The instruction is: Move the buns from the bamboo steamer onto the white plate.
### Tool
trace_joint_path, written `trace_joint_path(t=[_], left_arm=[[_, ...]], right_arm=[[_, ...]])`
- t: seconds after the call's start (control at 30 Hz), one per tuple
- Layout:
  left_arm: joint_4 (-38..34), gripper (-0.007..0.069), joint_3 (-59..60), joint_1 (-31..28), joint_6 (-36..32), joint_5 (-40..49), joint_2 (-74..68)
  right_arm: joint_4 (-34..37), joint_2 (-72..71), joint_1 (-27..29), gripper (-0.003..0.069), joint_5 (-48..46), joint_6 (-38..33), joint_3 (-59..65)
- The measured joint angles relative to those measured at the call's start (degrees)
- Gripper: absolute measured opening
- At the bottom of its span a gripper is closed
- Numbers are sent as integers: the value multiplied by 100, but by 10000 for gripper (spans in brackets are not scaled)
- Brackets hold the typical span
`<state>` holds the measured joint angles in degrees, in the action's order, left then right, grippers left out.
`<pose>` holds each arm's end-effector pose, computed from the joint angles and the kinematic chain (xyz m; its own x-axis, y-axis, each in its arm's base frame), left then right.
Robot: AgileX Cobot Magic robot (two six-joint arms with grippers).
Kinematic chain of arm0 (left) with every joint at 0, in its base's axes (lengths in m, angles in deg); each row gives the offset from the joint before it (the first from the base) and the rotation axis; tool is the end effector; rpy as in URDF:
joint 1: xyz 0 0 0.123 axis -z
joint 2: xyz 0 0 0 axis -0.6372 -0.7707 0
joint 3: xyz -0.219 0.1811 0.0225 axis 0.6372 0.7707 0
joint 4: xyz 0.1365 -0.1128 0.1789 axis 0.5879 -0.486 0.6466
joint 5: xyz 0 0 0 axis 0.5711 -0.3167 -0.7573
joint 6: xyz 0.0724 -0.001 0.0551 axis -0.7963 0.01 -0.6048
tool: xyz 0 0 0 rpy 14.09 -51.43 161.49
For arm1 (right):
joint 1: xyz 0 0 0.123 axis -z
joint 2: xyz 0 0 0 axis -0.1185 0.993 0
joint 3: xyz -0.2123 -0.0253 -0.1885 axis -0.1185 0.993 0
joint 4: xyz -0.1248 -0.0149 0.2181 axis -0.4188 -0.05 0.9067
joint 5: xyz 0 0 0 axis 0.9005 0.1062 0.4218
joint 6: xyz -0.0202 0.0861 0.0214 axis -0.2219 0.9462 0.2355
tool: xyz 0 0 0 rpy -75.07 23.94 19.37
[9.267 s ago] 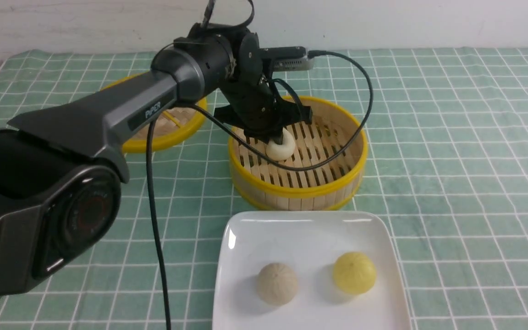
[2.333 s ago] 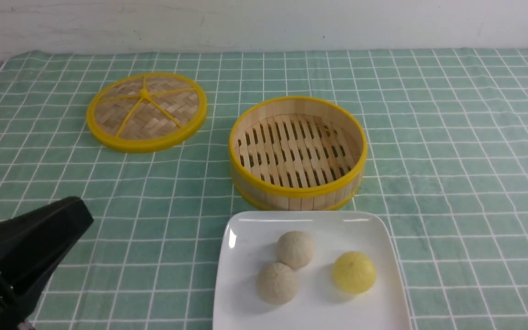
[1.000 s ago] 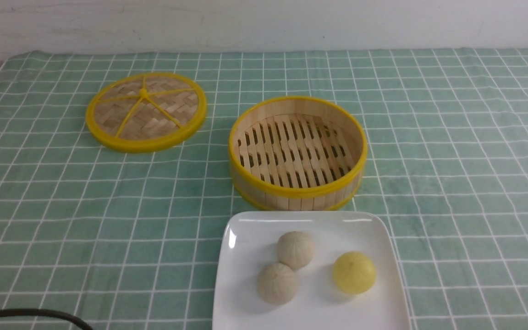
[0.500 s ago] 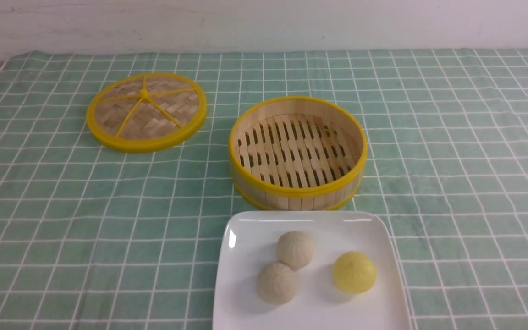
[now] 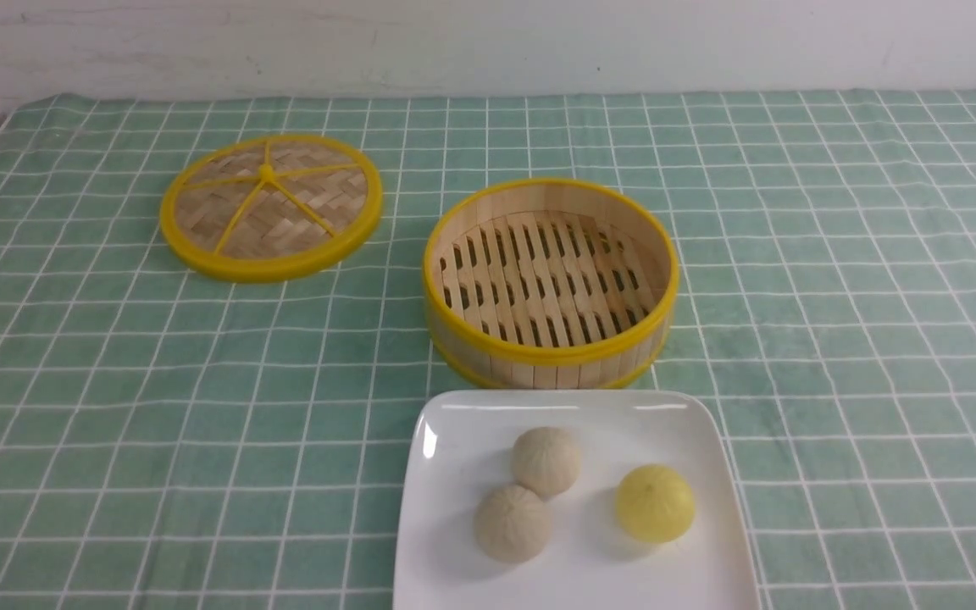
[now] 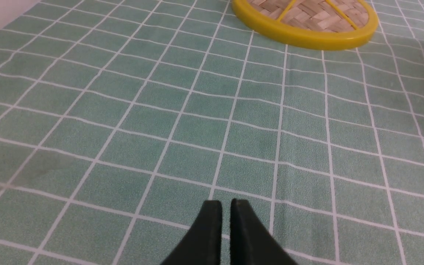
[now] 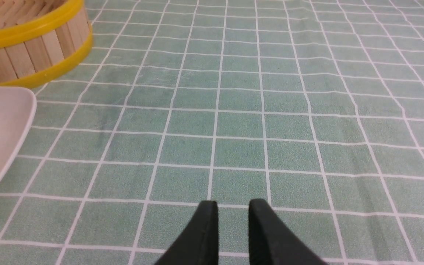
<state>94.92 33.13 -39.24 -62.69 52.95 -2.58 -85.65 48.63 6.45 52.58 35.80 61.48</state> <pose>0.0517 0.0069 0.1724 -0.2890 -0.1603 -0.9438 -0.1177 0.9843 -0.1311 0.0520 0.0030 0.1745 -0.3010 0.0008 -0.9536 -0.0325 0.9994 0.0111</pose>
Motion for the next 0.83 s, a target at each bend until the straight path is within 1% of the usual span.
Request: trace_joint_path(t=[0.83], left_arm=[[122, 86, 3, 0, 0, 0, 0]], right_arm=[[0, 0, 0, 170, 0, 0, 0]])
